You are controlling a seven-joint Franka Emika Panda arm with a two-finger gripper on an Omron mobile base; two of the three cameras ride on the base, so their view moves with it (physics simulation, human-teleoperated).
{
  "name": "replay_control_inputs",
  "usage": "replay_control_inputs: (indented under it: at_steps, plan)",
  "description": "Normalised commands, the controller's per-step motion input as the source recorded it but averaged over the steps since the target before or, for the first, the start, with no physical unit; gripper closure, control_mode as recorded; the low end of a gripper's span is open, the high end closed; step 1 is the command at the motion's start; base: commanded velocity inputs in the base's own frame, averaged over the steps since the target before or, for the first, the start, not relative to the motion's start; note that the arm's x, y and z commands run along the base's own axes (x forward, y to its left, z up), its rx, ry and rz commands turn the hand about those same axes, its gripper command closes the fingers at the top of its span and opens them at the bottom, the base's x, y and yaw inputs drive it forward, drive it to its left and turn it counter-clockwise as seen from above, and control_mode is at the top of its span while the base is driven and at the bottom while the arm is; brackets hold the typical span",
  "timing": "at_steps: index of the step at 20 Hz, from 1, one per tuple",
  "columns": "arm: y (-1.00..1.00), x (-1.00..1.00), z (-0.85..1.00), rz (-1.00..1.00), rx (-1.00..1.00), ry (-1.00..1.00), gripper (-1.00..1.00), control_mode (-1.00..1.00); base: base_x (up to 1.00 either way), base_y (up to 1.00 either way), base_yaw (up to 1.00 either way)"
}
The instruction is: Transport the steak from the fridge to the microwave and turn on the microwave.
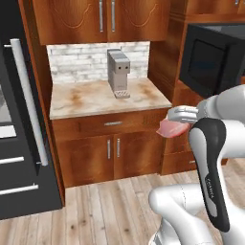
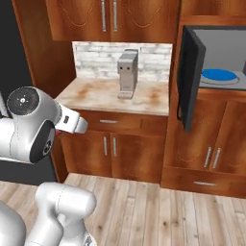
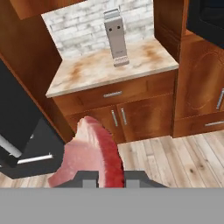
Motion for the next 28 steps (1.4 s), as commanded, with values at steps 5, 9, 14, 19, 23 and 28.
replay_control_inputs:
  at_steps: [5, 9, 14, 19, 23, 28]
  plan:
    - [0.0, 0.0, 0.0, 0.0, 0.0, 0.0, 1.0, 1.0, 0.0, -0.71, 0.0]
    - [0.0, 0.0, 0.0, 0.0, 0.0, 0.0, 1.0, 1.0, 0.0, -0.72, -0.01]
    - [0.0, 0.0, 0.0, 0.0, 0.0, 0.0, 1.0, 1.0, 0.0, -0.69, -0.01]
    - [0.0, 0.0, 0.0, 0.0, 0.0, 0.0, 1.0, 1.0, 0.0, -0.69, -0.02]
    - [0.0, 0.0, 0.0, 0.0, 0.0, 0.0, 1.0, 1.0, 0.0, -0.71, -0.02]
    - [0.0, 0.0, 0.0, 0.0, 0.0, 0.0, 1.0, 1.0, 0.09, -0.7, 0.0]
